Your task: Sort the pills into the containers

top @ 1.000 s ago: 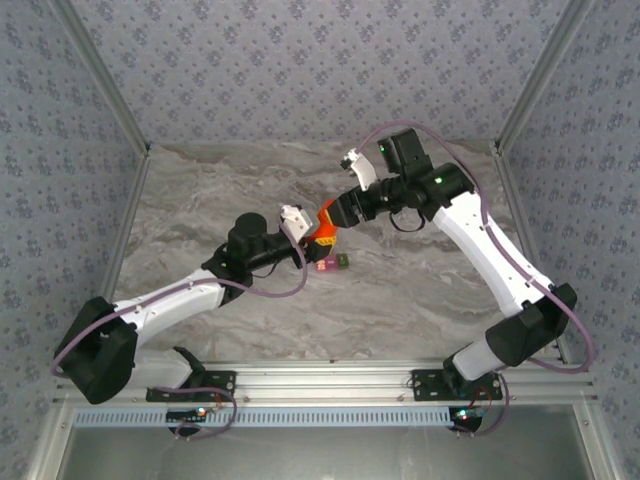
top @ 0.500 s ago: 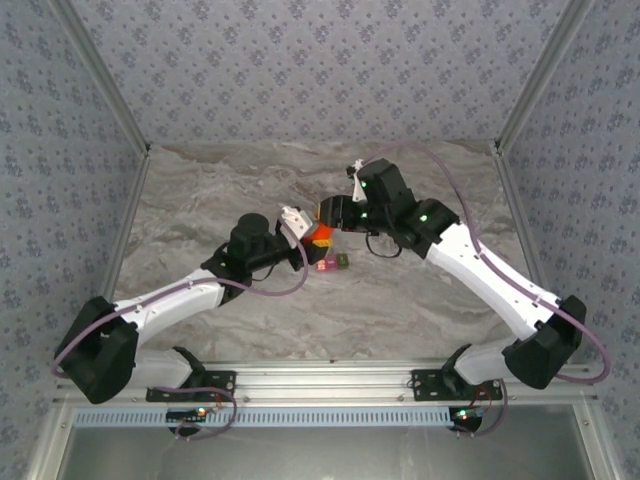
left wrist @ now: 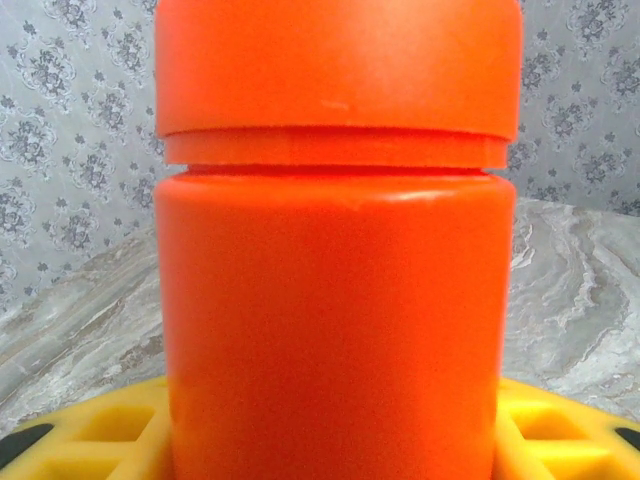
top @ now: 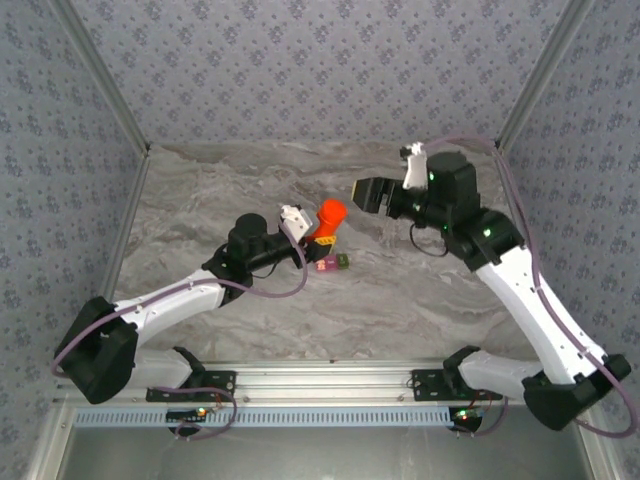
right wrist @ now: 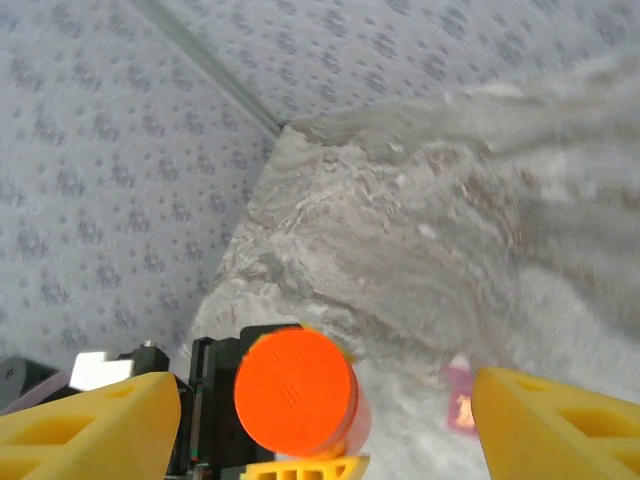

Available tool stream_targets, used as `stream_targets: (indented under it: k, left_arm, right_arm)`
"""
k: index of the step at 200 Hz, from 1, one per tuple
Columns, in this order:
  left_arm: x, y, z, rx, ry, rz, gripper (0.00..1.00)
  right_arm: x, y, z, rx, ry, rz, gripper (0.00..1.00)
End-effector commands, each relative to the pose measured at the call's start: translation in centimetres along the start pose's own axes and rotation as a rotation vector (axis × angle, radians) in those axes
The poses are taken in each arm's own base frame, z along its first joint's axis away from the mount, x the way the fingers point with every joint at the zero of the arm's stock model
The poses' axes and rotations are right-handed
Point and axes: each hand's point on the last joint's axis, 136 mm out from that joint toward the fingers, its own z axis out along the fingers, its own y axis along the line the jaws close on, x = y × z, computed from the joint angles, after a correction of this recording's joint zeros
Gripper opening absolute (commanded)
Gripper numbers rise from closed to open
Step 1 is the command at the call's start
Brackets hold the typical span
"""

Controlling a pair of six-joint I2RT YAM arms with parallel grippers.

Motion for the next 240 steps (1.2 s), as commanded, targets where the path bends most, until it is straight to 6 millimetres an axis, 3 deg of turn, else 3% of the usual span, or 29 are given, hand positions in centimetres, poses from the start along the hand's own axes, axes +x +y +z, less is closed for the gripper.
stream_targets:
  k: [1,38,67,139,159,192,240]
  left_arm:
    - [-3.5,-0.5,-0.2,0.039,-0.090,0.039,0.00]
    - [-3.5,-0.8,-0.1,0.057,-0.085,0.034,0.00]
    - [-3.8,-0.8,-0.1,0.058,-0.090,0.034,0.00]
    - [-3.6,-0.7,-0.1,0.053,-0.088,0.035,0.00]
    - [-3.7,-0.7,-0.2,0.051,-0.091,0.038,0.00]
    - [-3.9,-0.3,-0.2,0.031,-0.101,0.039,0.00]
    - [-3.6,-0.1,0.0,0.020,-0.101,0.029,0.00]
  right_arm:
    - [3.6,1.9,1.4,-0.151,0.245,-0.307,0.79]
    - [4.2,2.7,3.3,-0.192,0.359,-0.394,0.79]
    - [4.8,1.8,4.2,-0.160,0.400,-0.400,0.76]
    - [5.8,1.2,5.2,-0.179,0.433,-0.318,0.54]
    - [6.1,0.9,6.0,-0.130,0.435,-0.223,0.45]
    - [6.4,-1.0,7.4,0.172,0.349,-0.032,0.41]
    - [5.7,1.0,9.9,0.145,0.098,0.394,0.40]
